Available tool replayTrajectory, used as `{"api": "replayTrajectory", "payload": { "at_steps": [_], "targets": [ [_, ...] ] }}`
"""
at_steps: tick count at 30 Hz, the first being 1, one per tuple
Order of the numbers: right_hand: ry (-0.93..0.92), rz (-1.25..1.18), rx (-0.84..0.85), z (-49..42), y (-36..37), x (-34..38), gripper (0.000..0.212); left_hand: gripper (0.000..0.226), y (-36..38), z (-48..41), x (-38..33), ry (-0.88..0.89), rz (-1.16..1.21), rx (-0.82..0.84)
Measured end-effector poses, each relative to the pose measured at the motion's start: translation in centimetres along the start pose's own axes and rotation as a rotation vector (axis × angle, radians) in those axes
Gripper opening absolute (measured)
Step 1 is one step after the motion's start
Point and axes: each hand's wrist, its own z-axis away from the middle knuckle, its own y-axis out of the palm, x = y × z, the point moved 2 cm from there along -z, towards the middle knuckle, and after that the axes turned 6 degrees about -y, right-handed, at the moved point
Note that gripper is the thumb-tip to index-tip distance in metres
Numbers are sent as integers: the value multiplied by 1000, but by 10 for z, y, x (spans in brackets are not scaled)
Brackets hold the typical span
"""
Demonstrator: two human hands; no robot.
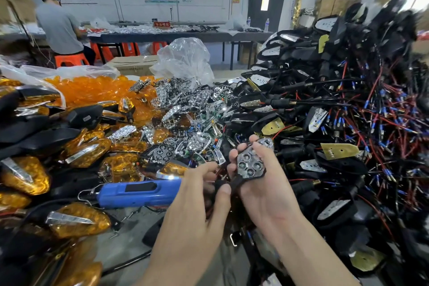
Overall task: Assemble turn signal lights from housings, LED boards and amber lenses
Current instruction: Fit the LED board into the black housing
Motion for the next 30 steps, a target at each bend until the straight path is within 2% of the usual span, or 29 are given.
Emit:
{"api": "replayTrajectory", "payload": {
  "at_steps": [2,4,8,12,16,21,30],
  "targets": [
    [-7,-37,-7,-3,-2,6,11,30,1,-1,4,-3,-73,117],
    [-23,-72,-14,-5,-3,11,14,34,2,0,5,18,-196,177],
    [-56,-94,-35,-5,-3,19,6,39,-3,0,7,56,-276,133],
    [-78,-90,-41,-4,-4,21,8,32,-9,-3,4,107,-294,117],
    [-67,-85,-29,-3,-5,18,8,40,-11,-4,2,164,-389,77],
    [-63,-137,-2,-2,-6,21,9,29,-10,-3,-3,223,-392,10],
    [-64,-128,30,-1,-5,18,7,30,-8,-3,-2,201,-387,27]
  ]
}}
